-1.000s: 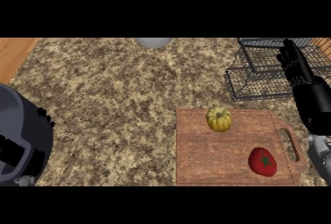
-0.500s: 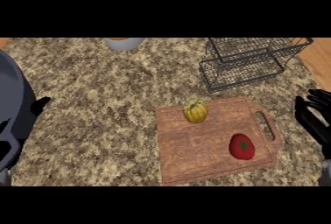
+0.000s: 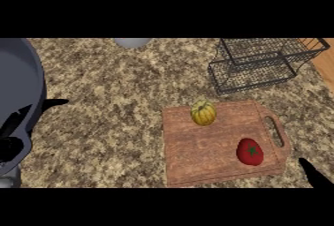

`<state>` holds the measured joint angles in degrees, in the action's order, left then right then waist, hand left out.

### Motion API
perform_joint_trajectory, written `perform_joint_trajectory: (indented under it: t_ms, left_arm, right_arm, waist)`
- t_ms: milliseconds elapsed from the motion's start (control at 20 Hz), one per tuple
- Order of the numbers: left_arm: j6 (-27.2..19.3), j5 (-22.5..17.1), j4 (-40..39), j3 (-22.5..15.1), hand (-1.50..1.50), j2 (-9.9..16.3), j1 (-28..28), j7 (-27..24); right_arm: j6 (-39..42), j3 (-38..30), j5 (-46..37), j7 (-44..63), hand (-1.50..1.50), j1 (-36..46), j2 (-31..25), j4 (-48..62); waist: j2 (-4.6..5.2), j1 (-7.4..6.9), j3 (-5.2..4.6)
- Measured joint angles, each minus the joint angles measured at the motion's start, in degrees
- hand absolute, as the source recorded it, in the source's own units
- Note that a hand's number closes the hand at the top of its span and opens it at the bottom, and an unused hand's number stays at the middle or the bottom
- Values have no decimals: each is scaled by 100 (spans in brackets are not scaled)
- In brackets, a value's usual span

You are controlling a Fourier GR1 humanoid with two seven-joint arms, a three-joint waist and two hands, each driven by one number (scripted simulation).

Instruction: Pick the tomato from the cutting board and place it in the tiered basket

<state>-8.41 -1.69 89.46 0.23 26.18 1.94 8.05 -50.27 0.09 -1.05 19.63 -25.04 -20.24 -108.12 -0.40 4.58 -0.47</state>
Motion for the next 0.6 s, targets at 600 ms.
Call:
perform_joint_trajectory:
  t_ms: [600]
  left_arm:
    - [-109,316,-116,-254,0,-256,365,-235]
  right_arm:
    - [1467,265,-766,3580,-150,-1115,-2159,-2264]
  waist:
    - [106,-474,-10]
